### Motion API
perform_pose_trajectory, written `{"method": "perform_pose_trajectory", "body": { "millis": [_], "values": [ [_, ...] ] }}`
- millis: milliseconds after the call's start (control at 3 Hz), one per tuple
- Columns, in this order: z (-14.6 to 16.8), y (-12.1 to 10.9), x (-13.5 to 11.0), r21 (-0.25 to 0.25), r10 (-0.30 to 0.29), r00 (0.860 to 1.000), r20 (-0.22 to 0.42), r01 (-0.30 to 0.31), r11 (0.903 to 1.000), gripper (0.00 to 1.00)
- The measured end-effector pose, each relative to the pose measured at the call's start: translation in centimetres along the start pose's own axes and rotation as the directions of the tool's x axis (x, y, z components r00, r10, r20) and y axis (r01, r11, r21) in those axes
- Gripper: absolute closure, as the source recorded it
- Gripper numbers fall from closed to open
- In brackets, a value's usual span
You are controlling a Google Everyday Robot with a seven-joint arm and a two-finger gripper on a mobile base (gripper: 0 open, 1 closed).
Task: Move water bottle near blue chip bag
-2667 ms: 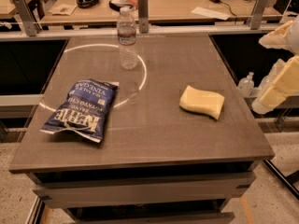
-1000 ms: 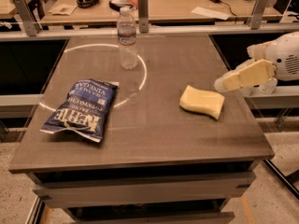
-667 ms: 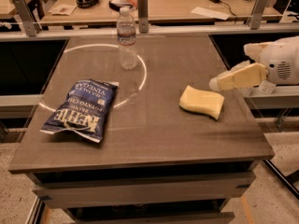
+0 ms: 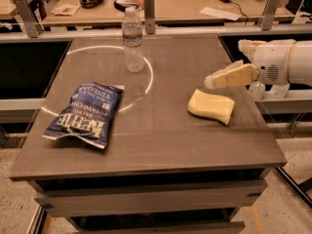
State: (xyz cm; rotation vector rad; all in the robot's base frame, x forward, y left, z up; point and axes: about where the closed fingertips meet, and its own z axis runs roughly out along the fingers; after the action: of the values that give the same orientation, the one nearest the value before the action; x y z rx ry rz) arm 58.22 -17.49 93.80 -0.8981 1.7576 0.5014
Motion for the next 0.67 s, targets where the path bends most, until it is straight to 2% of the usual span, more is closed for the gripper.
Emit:
{"method": "perform_pose_trajectory", "body": {
  "millis": [667],
  "values": [
    [0.69, 0.30, -0.21, -0.020, -0.013, 1.000, 0.005, 0.013, 0.9997, 0.00]
  ]
}}
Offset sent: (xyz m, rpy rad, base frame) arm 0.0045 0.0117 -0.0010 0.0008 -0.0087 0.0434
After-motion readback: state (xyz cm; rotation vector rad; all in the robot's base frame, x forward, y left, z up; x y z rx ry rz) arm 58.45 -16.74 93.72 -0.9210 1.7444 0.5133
